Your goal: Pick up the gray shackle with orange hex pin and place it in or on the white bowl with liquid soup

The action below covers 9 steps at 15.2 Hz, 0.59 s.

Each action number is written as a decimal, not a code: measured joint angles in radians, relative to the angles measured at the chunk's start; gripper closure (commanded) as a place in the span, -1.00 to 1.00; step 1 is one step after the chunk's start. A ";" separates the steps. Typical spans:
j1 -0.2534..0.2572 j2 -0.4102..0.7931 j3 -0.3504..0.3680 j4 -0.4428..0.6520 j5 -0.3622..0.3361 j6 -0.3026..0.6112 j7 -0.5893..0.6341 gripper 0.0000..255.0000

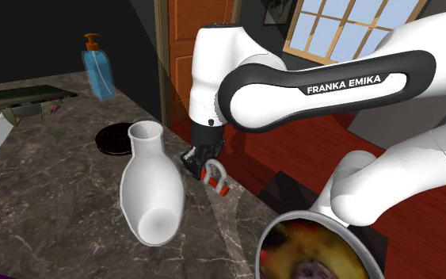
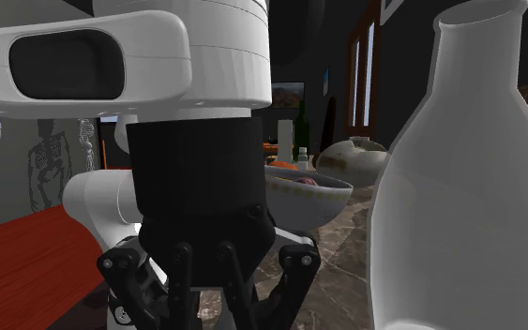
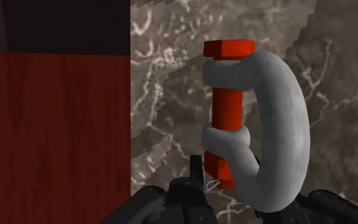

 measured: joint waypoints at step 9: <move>-0.002 -0.015 -0.017 0.065 -0.009 -0.082 0.004 1.00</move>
